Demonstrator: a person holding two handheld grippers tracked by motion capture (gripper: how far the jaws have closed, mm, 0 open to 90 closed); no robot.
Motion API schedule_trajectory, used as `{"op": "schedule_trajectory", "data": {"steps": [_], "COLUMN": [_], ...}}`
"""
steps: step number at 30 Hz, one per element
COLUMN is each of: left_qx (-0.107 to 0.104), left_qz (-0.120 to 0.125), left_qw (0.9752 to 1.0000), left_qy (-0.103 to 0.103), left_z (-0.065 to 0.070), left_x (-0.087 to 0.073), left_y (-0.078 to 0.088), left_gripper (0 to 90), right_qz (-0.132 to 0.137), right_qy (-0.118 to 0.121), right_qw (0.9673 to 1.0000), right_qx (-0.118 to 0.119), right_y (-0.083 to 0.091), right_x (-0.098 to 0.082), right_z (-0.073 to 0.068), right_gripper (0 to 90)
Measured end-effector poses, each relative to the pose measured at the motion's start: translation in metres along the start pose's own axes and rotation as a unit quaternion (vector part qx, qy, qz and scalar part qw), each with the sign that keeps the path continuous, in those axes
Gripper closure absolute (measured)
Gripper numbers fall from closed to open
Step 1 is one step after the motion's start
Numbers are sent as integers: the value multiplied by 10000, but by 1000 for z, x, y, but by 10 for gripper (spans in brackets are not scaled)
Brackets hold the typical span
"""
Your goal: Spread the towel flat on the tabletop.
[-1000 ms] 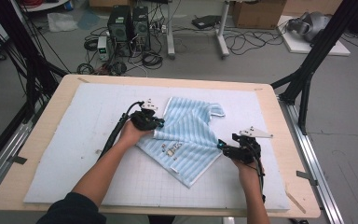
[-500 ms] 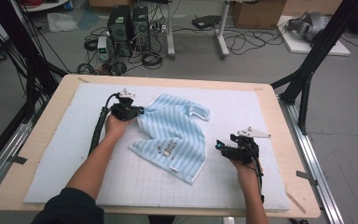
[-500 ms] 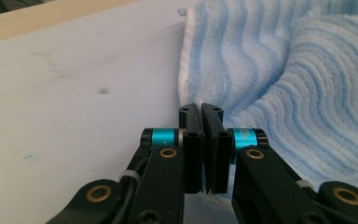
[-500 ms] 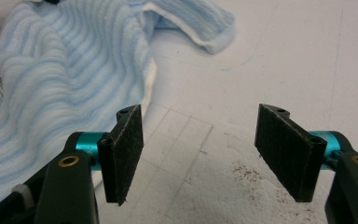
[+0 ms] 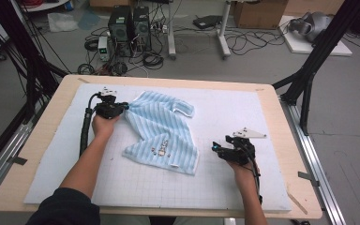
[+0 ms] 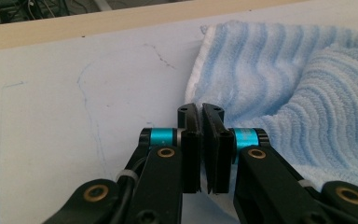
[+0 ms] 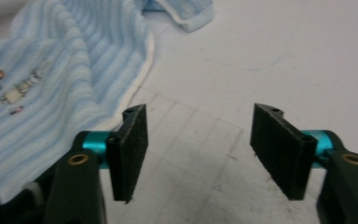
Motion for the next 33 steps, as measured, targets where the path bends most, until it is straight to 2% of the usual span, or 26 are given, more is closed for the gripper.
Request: {"op": "schedule_trajectory", "data": {"steps": [3, 5, 6, 7, 9, 11, 12, 14, 16, 19, 22, 24, 25, 26, 28, 30, 33], "left_qx": [107, 328, 355, 326, 97, -13, -41, -44, -190, -440, -727, -783, -848, -946, -1186, -1227, -1313], "left_qz": [192, 437, 469, 417, 171, 41, 35, 126, 175, 213, 72, -66, -212, -255, -385, -528, -564], "left_qw": [9997, 9985, 9983, 9986, 9995, 9987, 9983, 9983, 9979, 9975, 9968, 9967, 9961, 9951, 9921, 9910, 9897], "left_qy": [-64, -31, 9, 75, 247, 503, 582, 575, 599, 516, 331, 210, 149, 149, 151, 112, 13], "left_z": [-1, -4, -6, -6, -7, -9, -10, -9, -7, 0, 11, 17, 19, 22, 26, 28, 36], "left_x": [5, 10, 10, 8, 0, -5, -7, -6, -5, -5, -14, -23, -27, -31, -38, -44, -45], "left_y": [2, 5, 5, 3, -2, -5, -4, 1, 8, 19, 30, 35, 36, 37, 38, 37, 38], "left_gripper": [866, 867, 866, 866, 828, 654, 588, 540, 499, 469, 470, 475, 476, 473, 471, 456, 445], "right_qz": [-65, -104, -129, -158, -207, -215, -197, -175, -135, -127, -214, -298, -335, -374, -422, -521, -614], "right_qy": [82, 223, 266, 285, 315, 315, 306, 278, 241, 216, 227, 185, 172, 157, 127, 175, 307], "right_qw": [9994, 9990, 9988, 9987, 9984, 9984, 9984, 9985, 9986, 9989, 9986, 9981, 9979, 9977, 9972, 9967, 9965], "right_qx": [327, 364, 382, 391, 416, 417, 428, 432, 451, 404, 425, 499, 529, 547, 606, 594, 473], "right_y": [-5, -8, -11, -13, -16, -17, -17, -18, -21, -29, -42, -53, -60, -65, -76, -86, -96], "right_x": [2, 3, 4, 4, 3, 3, 4, 4, 5, 8, 15, 18, 19, 21, 24, 27, 31], "right_z": [-10, -16, -19, -21, -23, -24, -24, -24, -26, -30, -33, -35, -36, -37, -40, -44, -47], "right_gripper": [499, 526, 528, 528, 527, 521, 520, 521, 529, 600, 621, 618, 616, 612, 610, 610, 627]}}
Point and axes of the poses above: each handheld gripper's, and its own axes: y roughly backward along the jaws, x roughly out of its top, z roughly to its right, the point moved 3 cm from there along -y, roughly forward along the jaws, and after that the axes turned 2 degrees about y, right-handed, at the moved point
